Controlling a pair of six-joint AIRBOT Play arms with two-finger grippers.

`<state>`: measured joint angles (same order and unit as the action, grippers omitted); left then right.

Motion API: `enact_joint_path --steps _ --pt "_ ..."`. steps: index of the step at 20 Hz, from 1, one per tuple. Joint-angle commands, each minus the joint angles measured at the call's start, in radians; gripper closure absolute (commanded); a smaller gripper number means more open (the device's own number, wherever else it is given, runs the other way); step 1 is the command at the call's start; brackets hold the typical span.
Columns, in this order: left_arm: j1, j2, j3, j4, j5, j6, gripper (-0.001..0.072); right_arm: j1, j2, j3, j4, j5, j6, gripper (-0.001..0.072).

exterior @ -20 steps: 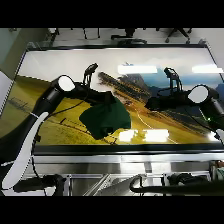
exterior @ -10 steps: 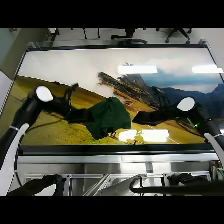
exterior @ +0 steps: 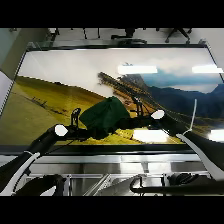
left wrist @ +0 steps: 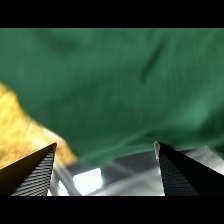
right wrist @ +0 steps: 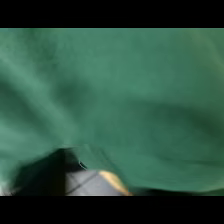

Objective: Fold the shirts.

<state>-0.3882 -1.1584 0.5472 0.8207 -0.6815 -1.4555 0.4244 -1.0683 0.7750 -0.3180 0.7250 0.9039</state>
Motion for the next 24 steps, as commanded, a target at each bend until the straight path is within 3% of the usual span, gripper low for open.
enact_joint_path --steps 1,2,3,6,13,19,24 --pt "-0.043 -0.087 0.055 -0.027 0.094 0.012 0.0266 0.021 -0.048 -0.001 0.163 -0.051 -0.149 0.0692" --pt "-0.034 -0.109 0.089 -0.027 0.067 0.02 0.0573 0.016 -0.038 -0.001 0.162 -0.035 -0.149 0.0689" --pt "-0.02 -0.127 0.13 -0.026 0.025 0.055 0.0694 0.003 -0.023 -0.001 0.161 0.0 -0.149 0.069" --pt "0.069 -0.119 0.253 -0.026 -0.176 0.143 0.0697 -0.105 0.071 -0.001 0.161 0.173 -0.144 0.069" --pt "0.308 0.196 0.578 -0.028 -0.464 0.153 0.0697 -0.514 0.408 0.201 0.227 0.467 -0.061 0.069" --pt "0.352 0.393 0.891 -0.036 -0.556 0.142 0.0697 -0.589 0.525 0.563 0.226 0.533 -0.051 0.069" --pt "0.352 0.455 1.03 -0.027 -0.55 0.142 0.0696 -0.589 0.523 0.758 0.064 0.499 -0.051 0.069"
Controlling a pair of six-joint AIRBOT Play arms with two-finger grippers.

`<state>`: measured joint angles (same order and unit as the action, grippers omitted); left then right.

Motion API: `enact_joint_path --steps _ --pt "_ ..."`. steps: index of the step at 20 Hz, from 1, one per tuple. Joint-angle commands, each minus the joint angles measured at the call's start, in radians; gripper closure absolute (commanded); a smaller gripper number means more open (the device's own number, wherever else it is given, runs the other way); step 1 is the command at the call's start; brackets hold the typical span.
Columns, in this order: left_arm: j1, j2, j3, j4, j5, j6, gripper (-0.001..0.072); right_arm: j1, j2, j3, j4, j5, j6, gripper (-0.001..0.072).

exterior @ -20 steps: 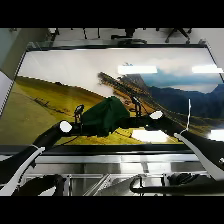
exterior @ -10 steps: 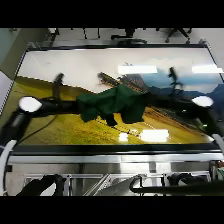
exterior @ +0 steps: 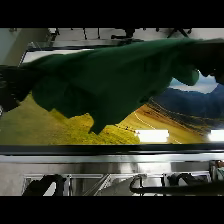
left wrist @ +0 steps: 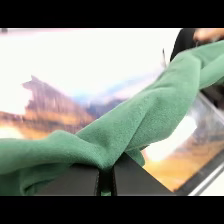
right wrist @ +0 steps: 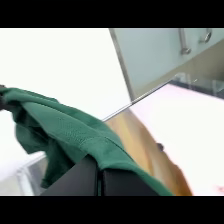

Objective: Fold the shirts.

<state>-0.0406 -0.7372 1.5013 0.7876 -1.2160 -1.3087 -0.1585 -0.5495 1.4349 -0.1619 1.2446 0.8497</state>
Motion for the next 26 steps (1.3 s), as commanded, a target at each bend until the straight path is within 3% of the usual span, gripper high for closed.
enact_joint_path --steps 1,5,9,11,16,17,18,19,23,26 --pt "0.004 0.022 0.067 0.005 -0.027 -0.005 0.0696 -0.006 -0.006 0.097 -0.117 -0.038 0.003 0.069" --pt "0.004 -0.095 -0.071 0.002 -0.071 -0.009 0.0696 -0.002 -0.164 0.094 -0.142 -0.032 -0.014 0.069" --pt "0.004 -0.327 -0.233 0.005 -0.023 -0.006 0.0696 0.082 -0.466 0.094 -0.142 -0.043 -0.08 0.069" --pt "0.004 -0.467 -0.274 0.005 0.01 0.049 0.0696 0.15 -0.642 0.094 -0.143 -0.079 -0.111 0.069" --pt "0.046 -0.843 -0.121 -0.004 0.031 0.088 0.0688 0.223 -0.963 0.095 -0.118 -0.243 -0.102 0.0678" --pt "0.066 -0.893 -0.06 -0.003 0.001 0.088 0.0655 0.219 -0.981 0.095 -0.102 -0.245 -0.091 0.0546" --pt "0.09 -0.932 0.001 -0.003 -0.039 0.088 0.0276 0.208 -0.98 0.095 -0.1 -0.236 -0.09 0.0348" --pt "0.116 -0.957 0.053 -0.002 -0.079 0.071 0.0006 0.19 -0.967 0.097 -0.1 -0.207 -0.087 0.0322" --pt "0.215 -0.952 0.108 0.0 -0.293 0.05 0.0006 0.056 -0.845 0.096 -0.219 0.009 0.044 0.0325" --pt "0.232 -0.844 -0.087 0.01 -0.307 0.06 0.0006 -0.041 -0.769 0.058 -0.412 0.167 0.185 0.0324"
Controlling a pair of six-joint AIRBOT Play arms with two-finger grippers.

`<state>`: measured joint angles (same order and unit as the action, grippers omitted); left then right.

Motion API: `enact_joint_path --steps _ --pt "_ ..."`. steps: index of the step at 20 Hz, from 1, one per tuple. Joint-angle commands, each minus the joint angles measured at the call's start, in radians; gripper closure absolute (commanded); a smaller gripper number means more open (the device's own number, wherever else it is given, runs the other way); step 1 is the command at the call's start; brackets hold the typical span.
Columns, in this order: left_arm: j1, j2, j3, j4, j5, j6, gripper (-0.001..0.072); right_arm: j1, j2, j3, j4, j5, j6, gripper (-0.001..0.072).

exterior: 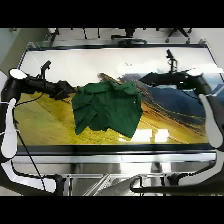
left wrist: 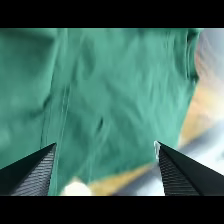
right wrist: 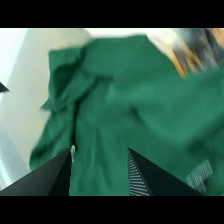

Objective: Fold the shirts.

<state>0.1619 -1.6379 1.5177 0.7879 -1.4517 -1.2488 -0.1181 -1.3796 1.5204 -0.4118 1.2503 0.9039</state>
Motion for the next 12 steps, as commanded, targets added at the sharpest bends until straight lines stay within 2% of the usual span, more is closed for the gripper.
enact_joint_path --steps 1,4,7,12 --pt "0.03 0.108 -0.199 0.027 -0.061 0.022 0.0006 -0.1 0.085 -0.069 -0.189 0.195 0.153 0.0324" --pt "0.029 0.257 -0.474 0.127 0.026 0.039 0.0006 -0.126 0.177 -0.284 -0.203 0.218 0.159 0.0324" --pt "0.029 0.358 -0.676 0.186 0.15 0.038 0.0006 -0.117 0.248 -0.5 -0.203 0.147 0.135 0.0323" --pt "-0.032 0.348 -0.797 0.187 0.316 0.038 0.0006 -0.044 0.253 -0.688 -0.203 -0.029 0.113 0.0324"
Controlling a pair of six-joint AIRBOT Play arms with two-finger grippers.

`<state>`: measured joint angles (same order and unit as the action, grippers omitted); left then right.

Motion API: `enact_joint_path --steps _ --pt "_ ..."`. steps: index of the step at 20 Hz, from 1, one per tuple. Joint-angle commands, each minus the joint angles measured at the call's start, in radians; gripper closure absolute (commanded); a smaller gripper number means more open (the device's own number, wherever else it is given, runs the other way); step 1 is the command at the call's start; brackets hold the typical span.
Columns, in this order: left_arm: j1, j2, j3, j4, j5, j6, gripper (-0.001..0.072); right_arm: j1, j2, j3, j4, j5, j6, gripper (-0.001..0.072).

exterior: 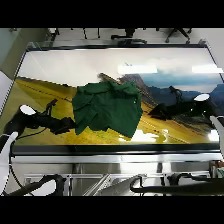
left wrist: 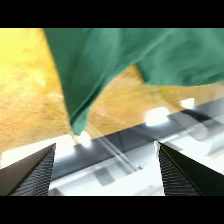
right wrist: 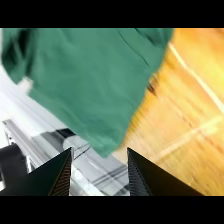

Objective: Fold the shirts.

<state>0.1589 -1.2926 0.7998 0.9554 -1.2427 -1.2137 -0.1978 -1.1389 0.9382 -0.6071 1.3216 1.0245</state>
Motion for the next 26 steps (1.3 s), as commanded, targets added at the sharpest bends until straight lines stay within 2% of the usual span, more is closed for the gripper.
enact_joint_path --steps 1,5,6,7,8,10,11,14,15,19,22,26 --pt "-0.042 -0.024 -0.075 0.021 0.119 0.002 0.0006 0.062 0.009 -0.123 -0.008 -0.138 -0.007 0.0324" --pt "-0.077 -0.161 0.011 0.019 0.125 0.001 0.0007 0.195 -0.04 -0.137 0.01 -0.262 -0.006 0.0324" --pt "-0.081 -0.194 0.046 0.021 0.112 0.0 0.0085 0.231 -0.058 -0.137 0.025 -0.288 -0.006 0.0324" --pt "-0.081 -0.221 0.079 0.021 0.091 0.001 0.0348 0.267 -0.073 -0.137 0.039 -0.303 -0.006 0.0324" --pt "-0.081 -0.248 0.114 0.021 0.068 0.001 0.058 0.297 -0.084 -0.137 0.051 -0.312 -0.006 0.0324" --pt "-0.081 -0.279 0.17 0.02 0.031 0.0 0.0597 0.353 -0.096 -0.137 0.058 -0.341 -0.006 0.0325" --pt "-0.081 -0.286 0.19 0.019 0.017 0.0 0.0598 0.372 -0.096 -0.137 0.062 -0.356 -0.007 0.0361" --pt "-0.081 -0.275 0.213 0.021 0.013 -0.002 0.062 0.383 -0.092 -0.136 0.108 -0.356 -0.007 0.0603" --pt "-0.081 -0.262 0.213 0.022 0.015 0.002 0.0695 0.381 -0.082 -0.135 0.111 -0.355 -0.007 0.0679" --pt "-0.066 -0.144 0.213 0.019 0.01 0.002 0.0696 0.33 0.03 -0.117 0.115 -0.325 -0.006 0.069" --pt "-0.003 0.015 0.279 -0.013 -0.064 0.002 0.0696 0.203 0.166 0.013 0.149 -0.209 -0.003 0.0691" --pt "0.142 0.257 0.534 -0.243 -0.118 0.0 0.0696 -0.011 0.333 0.347 0.261 -0.136 -0.007 0.069"
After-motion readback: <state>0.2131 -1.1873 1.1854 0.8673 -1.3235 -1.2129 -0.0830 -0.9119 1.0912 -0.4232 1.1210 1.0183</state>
